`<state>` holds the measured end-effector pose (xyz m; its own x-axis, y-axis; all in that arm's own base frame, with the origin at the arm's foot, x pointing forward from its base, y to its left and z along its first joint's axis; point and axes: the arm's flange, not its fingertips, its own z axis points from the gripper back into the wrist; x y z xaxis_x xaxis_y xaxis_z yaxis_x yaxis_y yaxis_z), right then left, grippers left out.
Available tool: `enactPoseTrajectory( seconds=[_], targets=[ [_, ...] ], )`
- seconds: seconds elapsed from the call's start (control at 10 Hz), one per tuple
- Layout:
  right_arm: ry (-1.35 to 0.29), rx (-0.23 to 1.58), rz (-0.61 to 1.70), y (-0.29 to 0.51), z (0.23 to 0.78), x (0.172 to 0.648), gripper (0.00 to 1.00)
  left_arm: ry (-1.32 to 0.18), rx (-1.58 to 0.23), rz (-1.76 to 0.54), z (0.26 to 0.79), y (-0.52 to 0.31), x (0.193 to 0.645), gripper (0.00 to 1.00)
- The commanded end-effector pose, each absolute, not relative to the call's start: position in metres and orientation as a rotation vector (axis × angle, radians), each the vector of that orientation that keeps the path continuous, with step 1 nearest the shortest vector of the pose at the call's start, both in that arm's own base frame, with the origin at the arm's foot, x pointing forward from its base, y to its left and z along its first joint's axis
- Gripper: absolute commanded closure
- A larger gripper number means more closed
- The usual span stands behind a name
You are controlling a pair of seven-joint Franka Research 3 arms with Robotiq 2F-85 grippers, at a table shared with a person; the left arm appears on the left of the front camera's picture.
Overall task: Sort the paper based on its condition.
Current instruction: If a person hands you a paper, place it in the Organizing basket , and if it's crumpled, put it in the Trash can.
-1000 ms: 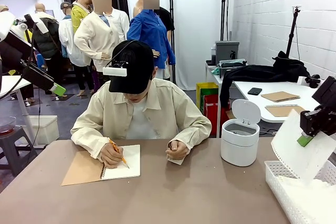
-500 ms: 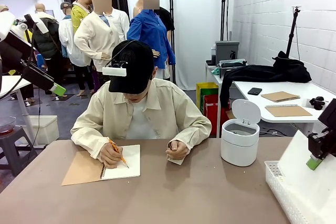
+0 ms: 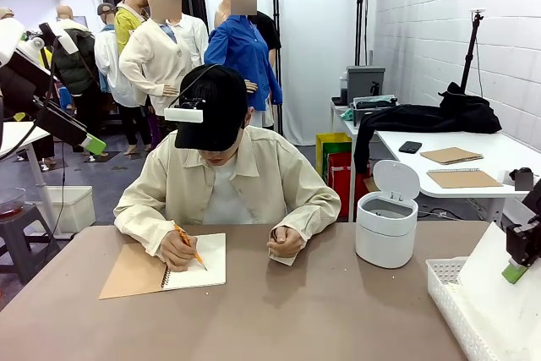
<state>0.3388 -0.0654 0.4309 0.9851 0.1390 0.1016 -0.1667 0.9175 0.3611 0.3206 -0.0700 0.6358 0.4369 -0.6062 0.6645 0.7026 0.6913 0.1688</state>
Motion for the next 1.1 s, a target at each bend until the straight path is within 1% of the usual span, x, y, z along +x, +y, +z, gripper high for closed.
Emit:
enactPoseTrajectory(
  seconds=[0.0, 0.2, 0.4, 0.7, 0.8, 1.0],
  targets=[
    [-0.081, 0.377, 0.192, -0.051, 0.373, 0.305, 1.00, -0.767, -0.135, -0.821, 0.636, -0.069, 0.321, 0.00],
    [-0.067, 0.366, 0.211, -0.050, 0.357, 0.312, 1.00, -0.767, -0.135, -0.821, 0.636, -0.069, 0.321, 0.00],
    [-0.057, 0.393, 0.187, -0.053, 0.347, 0.314, 1.00, -0.767, -0.135, -0.821, 0.636, -0.069, 0.321, 0.00],
    [-0.002, 0.379, 0.161, -0.054, 0.344, 0.313, 1.00, -0.767, -0.135, -0.821, 0.636, -0.069, 0.321, 0.00],
    [-0.009, 0.372, 0.167, -0.069, 0.375, 0.363, 1.00, -0.767, -0.135, -0.821, 0.636, -0.069, 0.321, 0.00],
    [0.037, 0.404, 0.126, -0.067, 0.372, 0.362, 1.00, -0.767, -0.135, -0.821, 0.636, -0.069, 0.321, 0.00]
  ],
)
